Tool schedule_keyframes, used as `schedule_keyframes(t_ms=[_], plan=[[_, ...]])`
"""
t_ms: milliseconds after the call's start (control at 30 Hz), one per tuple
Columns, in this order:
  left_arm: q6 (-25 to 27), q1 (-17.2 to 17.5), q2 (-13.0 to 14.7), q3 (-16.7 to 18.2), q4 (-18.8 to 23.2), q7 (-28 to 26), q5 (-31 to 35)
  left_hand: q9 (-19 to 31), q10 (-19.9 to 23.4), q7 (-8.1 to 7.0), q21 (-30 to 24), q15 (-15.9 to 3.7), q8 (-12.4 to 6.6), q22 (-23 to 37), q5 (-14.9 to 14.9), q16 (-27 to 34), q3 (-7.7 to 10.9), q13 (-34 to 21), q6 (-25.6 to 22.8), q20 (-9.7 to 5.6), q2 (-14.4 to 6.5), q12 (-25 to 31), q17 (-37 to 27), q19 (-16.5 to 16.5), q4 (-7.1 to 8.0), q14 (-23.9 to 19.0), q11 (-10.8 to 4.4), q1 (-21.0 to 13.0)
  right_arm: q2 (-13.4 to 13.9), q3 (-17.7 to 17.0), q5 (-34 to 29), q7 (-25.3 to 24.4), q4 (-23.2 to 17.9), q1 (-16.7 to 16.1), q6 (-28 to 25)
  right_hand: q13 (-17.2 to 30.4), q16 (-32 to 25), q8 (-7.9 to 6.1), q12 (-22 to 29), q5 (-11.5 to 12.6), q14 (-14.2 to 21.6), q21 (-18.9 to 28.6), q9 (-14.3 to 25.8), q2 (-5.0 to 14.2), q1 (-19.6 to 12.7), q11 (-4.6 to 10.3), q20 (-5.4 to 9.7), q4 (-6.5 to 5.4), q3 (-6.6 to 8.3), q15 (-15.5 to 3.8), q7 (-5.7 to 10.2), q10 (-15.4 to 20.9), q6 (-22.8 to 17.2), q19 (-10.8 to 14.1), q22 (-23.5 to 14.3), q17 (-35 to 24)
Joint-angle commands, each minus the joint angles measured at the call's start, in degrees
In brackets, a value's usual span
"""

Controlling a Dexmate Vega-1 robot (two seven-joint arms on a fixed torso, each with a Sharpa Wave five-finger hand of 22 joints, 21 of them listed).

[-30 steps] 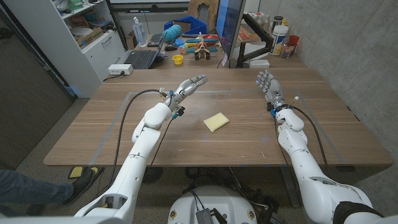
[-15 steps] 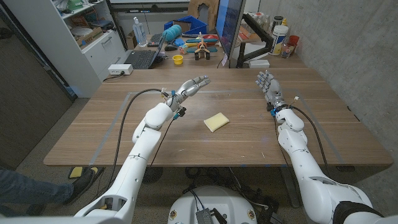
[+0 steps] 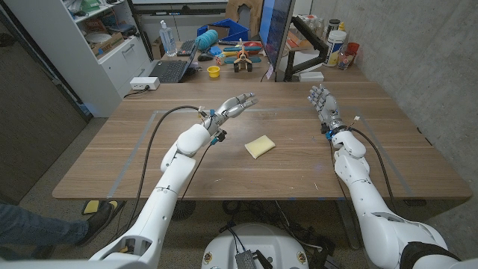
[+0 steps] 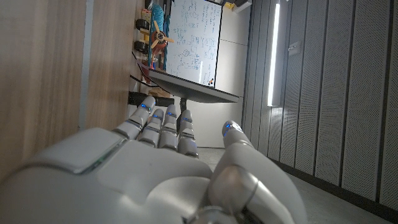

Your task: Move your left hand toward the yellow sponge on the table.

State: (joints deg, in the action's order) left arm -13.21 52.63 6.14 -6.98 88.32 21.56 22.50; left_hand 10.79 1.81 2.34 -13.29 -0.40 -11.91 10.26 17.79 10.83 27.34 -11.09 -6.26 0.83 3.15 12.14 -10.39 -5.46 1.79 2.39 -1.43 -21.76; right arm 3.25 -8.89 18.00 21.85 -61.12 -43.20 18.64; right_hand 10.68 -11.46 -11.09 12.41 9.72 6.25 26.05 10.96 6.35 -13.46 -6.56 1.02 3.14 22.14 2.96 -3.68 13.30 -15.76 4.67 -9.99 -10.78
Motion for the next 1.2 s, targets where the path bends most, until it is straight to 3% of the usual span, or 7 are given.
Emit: schedule_keyframes(t_ms=[33,1200], plan=[[0.3,0.4,0.8,-1.5,1.2,0.0,2.2,0.1,0.6,-0.06,0.1,-0.01,-0.14,0.1,-0.1,0.1,0.29,0.0,-0.3,0.4,-0.1,0.0,-0.2,0.0,-0.43,-0.2,0.06,-0.8,0.0,-0.3,0.4,0.2,0.0,-0.3,0.2,0.1,-0.1,-0.2,0.2,0.3,0.6,-0.1,0.1,0.55,-0.2,0.14,0.16,0.04,-0.32,-0.08,0.2,0.6,-0.1,0.5,-0.2,-0.2],[-0.5,1.7,2.8,-4.9,3.3,-1.7,8.3,0.1,1.3,-0.38,0.5,-0.26,-0.28,0.1,-0.4,0.2,0.44,-0.1,-1.3,0.7,-0.4,0.1,-0.2,0.2,-1.1,-0.8,-0.09,-1.9,0.0,0.3,-0.1,0.5,0.2,0.3,0.2,0.1,0.0,-0.21,0.3,0.3,0.7,-0.7,0.1,0.5,-0.1,0.08,0.08,0.05,-0.41,-0.17,0.3,1.0,-0.1,0.9,-0.2,-0.1]])
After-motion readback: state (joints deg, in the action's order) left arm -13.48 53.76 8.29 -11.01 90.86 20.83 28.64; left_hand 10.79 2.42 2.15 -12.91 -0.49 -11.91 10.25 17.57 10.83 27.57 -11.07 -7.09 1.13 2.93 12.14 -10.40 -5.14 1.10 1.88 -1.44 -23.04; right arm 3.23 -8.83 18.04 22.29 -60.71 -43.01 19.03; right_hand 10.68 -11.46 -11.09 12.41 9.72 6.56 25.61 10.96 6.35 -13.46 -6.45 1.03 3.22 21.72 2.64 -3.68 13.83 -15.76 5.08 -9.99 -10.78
